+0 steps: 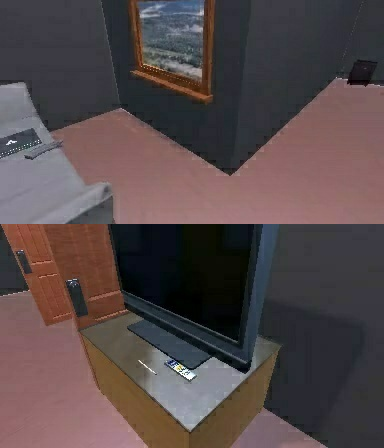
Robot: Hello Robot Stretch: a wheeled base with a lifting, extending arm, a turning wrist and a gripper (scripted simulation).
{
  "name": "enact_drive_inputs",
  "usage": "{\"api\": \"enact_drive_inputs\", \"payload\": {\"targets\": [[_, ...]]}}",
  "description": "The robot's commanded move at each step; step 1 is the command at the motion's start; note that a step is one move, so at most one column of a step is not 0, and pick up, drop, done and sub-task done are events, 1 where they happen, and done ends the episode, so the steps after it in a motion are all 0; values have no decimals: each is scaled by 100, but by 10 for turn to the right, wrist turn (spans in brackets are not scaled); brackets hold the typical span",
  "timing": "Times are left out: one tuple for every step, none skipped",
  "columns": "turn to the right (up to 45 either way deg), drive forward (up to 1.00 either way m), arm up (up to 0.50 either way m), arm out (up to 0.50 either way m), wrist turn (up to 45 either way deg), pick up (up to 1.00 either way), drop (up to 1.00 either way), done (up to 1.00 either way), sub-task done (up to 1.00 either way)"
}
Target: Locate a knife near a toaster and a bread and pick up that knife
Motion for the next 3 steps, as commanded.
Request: {"api": "enact_drive_inputs", "payload": {"targets": [[0, 5, 0, 0, 0, 0, 0, 0, 0], [420, 0, 0, 0, 0, 0, 0, 0, 0], [0, 100, 0, 0, 0, 0, 0, 0, 0]]}}
